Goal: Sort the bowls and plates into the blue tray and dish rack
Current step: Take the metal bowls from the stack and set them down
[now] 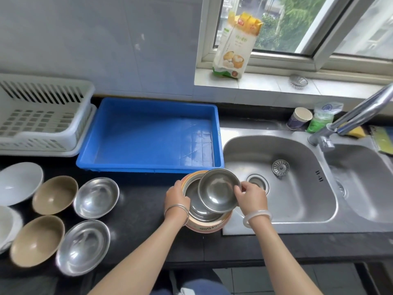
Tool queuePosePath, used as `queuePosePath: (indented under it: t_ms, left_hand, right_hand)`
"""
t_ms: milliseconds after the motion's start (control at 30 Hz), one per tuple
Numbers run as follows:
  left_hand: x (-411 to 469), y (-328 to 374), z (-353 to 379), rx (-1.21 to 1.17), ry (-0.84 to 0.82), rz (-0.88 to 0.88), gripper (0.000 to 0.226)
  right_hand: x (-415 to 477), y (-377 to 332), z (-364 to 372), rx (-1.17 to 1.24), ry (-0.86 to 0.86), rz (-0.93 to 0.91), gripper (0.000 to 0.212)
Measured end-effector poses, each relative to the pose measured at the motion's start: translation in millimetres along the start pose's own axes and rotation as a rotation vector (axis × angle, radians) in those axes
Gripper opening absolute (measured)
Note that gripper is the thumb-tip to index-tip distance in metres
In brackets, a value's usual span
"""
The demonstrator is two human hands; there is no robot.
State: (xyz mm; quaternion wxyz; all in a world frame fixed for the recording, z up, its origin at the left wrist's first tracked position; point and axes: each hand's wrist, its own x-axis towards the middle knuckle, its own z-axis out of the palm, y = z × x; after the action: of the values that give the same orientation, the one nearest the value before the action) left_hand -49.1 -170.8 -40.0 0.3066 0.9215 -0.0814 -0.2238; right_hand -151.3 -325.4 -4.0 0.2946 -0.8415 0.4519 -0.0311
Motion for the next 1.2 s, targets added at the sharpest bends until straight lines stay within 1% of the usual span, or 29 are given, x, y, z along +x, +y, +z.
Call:
queuePosePath:
  t_ms: [133, 233, 433, 567, 733, 800, 933, 1067, 1200]
  left_hand:
    - [0.0, 4.2, -2.4, -0.069, 0.003, -0.023, 0.027]
    - [-1.1, 5.9, -5.0, -0.083, -0.001, -0.035, 0.023]
    - [-5.6, 11.9, -10.8, 0.017, 0.050, 0.013, 0.007]
    - [-6.3, 15.8, -13.2, 0.079, 0.111, 0.073, 0.015]
    - [-7.6, 21.6, -13.9, 0.140, 0.178, 0.102, 0.016]
    - [-8.1, 25.6, -16.1, 0.122, 0.182, 0.095, 0.016]
    - [-8.6, 30.4, -23.6, 0.071, 0.180, 0.066, 0.016]
    - [-11.6, 29.2, -34.1, -0.015, 0.233, 0.035, 0.016]
    - [-18.3, 21.7, -51.2, -0.110, 0.322, 0.016, 0.013]
  right_hand:
    - [-1.0, 4.4, -3.6, 0.024, 0.011, 0.013, 0.034]
    - [0.2, 7.3, -6.6, 0.054, 0.010, 0.023, 0.031]
    - [4.0, 12.5, -12.1, 0.116, -0.008, 0.034, 0.029]
    - [5.6, 15.1, -15.7, 0.146, -0.027, 0.027, 0.028]
    - [8.1, 16.9, -20.1, 0.183, -0.044, 0.018, 0.029]
    - [9.1, 17.5, -22.2, 0.194, -0.054, 0.009, 0.026]
    - [8.3, 15.5, -28.8, 0.269, -0.076, -0.030, 0.013]
    - [13.1, 9.5, -34.7, 0.266, -0.104, -0.073, 0.011]
    - [20.2, -7.2, -37.5, 0.365, -0.147, -0.125, 0.011]
